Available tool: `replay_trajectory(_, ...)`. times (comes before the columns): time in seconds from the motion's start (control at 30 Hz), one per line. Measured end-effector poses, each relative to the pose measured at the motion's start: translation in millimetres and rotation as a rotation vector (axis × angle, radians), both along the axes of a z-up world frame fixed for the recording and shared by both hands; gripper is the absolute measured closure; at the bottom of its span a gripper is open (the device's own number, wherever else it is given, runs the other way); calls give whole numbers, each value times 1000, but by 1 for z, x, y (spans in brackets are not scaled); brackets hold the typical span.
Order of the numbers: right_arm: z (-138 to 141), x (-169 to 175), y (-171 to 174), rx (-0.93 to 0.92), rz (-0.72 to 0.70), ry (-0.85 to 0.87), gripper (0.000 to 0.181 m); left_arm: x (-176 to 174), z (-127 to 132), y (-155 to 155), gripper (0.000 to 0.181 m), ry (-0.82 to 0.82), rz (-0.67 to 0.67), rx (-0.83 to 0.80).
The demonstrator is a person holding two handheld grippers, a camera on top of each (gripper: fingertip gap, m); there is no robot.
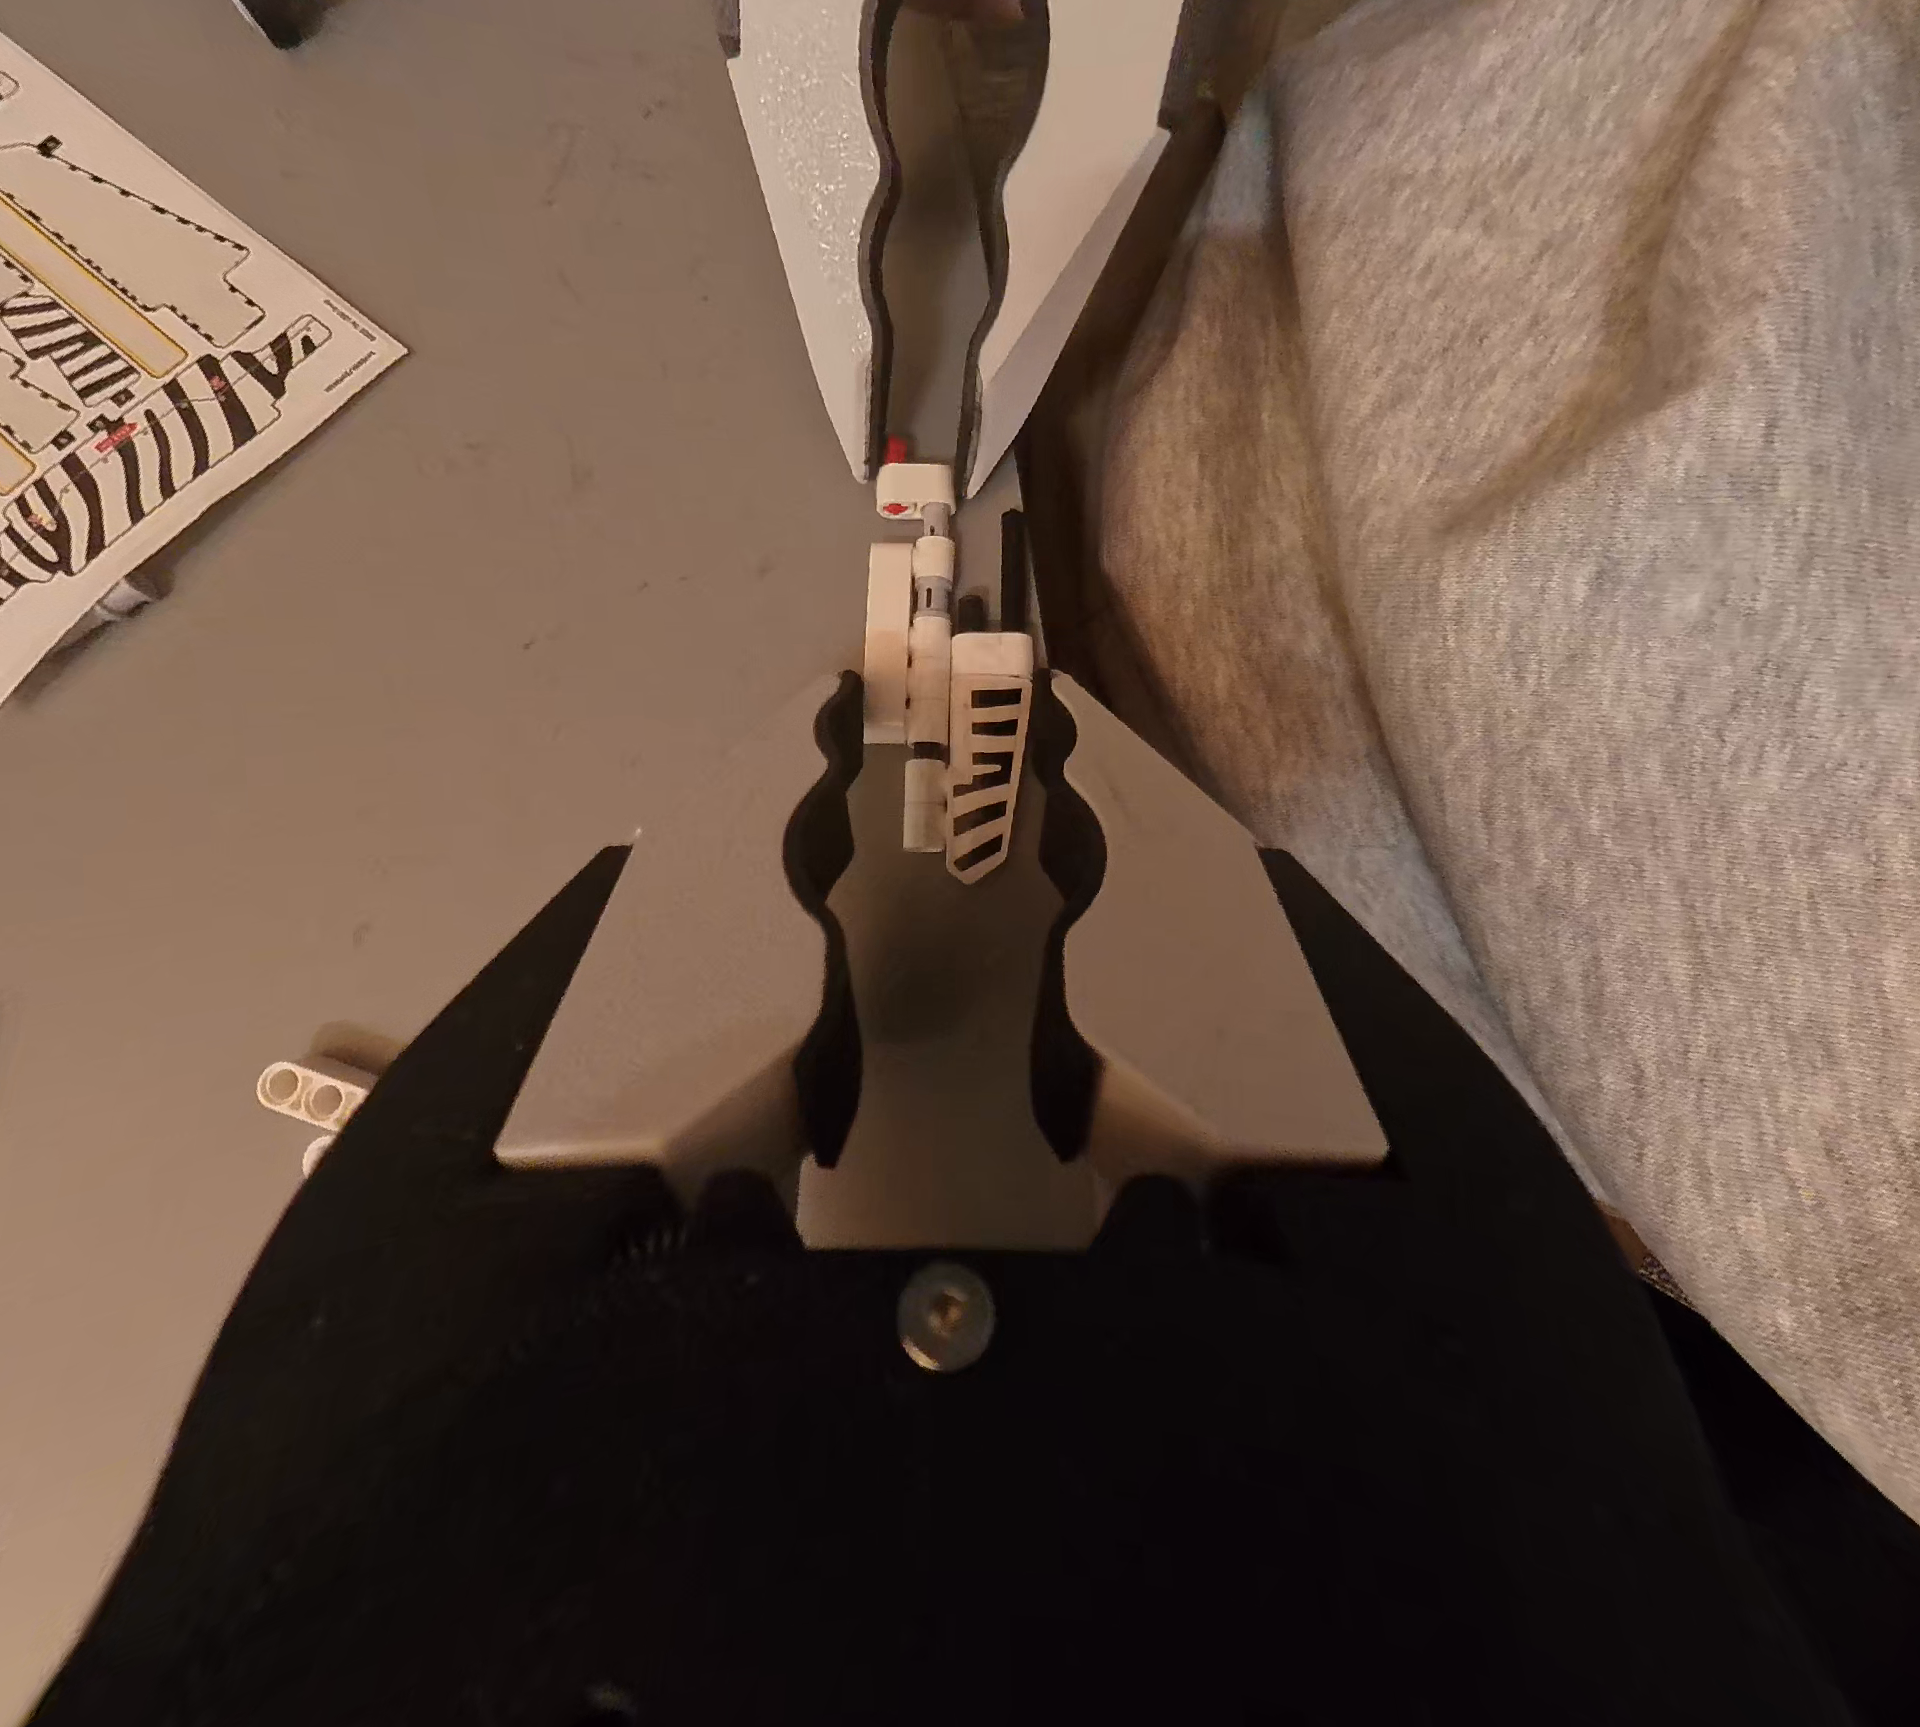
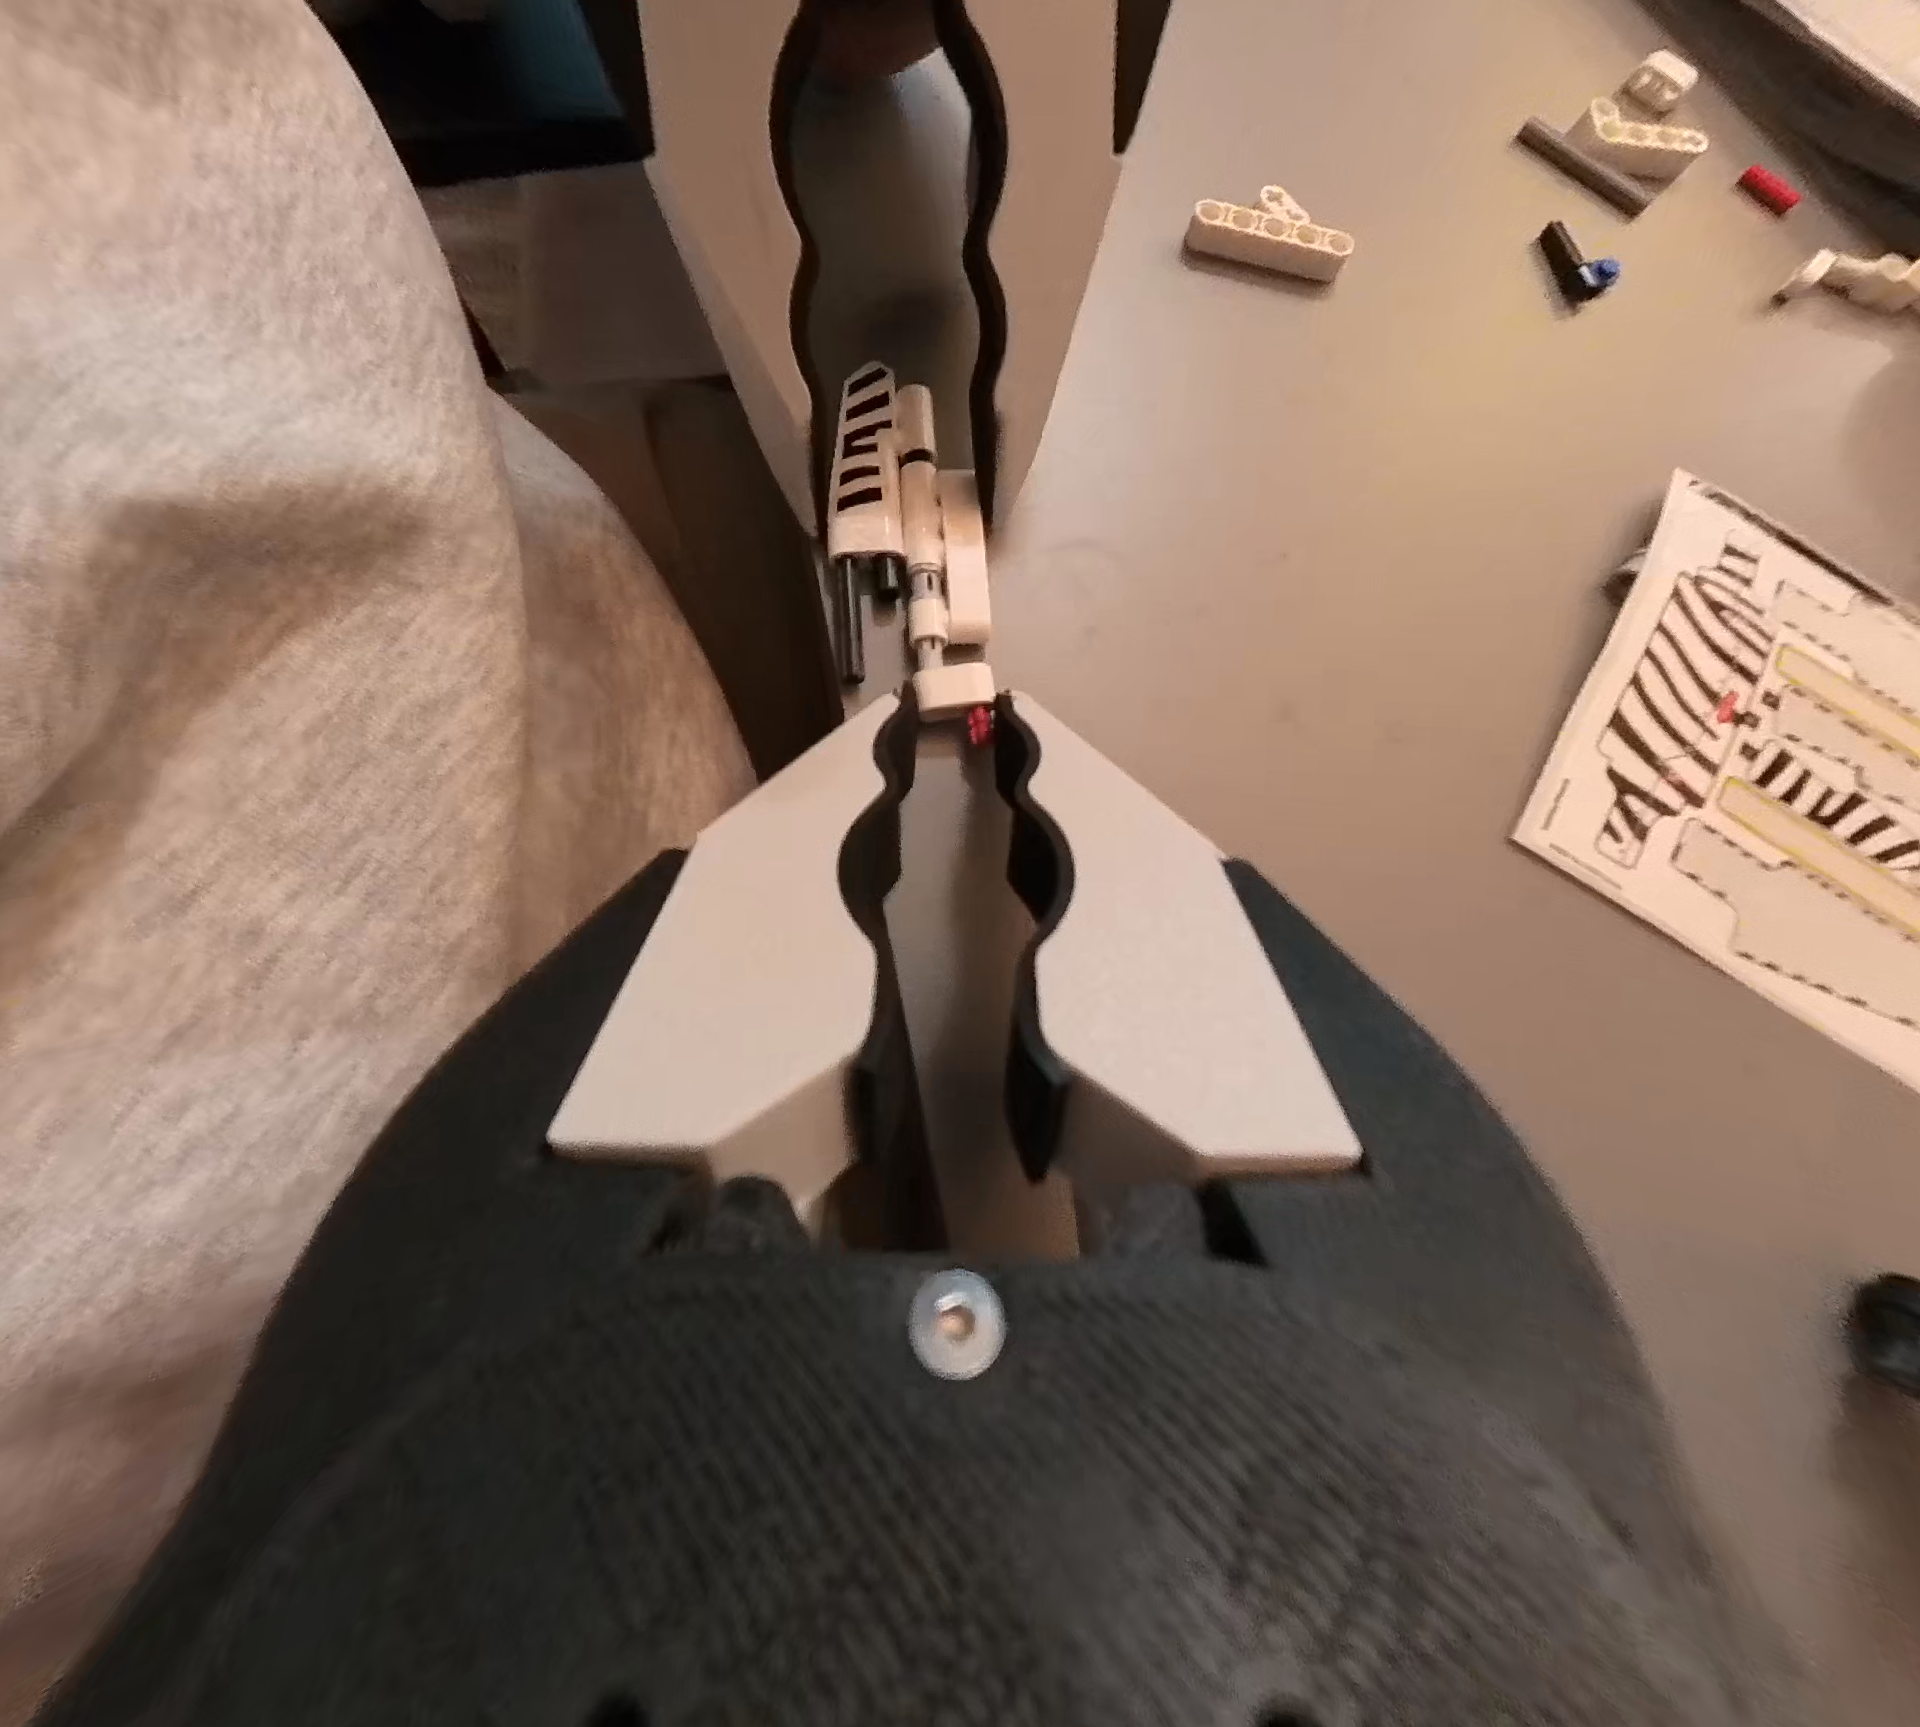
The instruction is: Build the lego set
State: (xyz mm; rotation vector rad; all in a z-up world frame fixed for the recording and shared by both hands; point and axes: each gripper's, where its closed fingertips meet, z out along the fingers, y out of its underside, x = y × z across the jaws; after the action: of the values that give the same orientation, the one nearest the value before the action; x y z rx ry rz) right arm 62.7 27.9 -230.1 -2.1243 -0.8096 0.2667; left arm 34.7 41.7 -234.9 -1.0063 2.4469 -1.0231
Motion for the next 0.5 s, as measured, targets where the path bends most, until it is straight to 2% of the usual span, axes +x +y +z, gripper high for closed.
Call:
replay_trajectory(0.23,-1,-1,-1,-124,-48,155,168,-1,0,-1,149,6,2,-6)
replay_trajectory(0.5,-2,-1,0,-154,-49,78,168,-1,0,-1,150,13,5,-12)
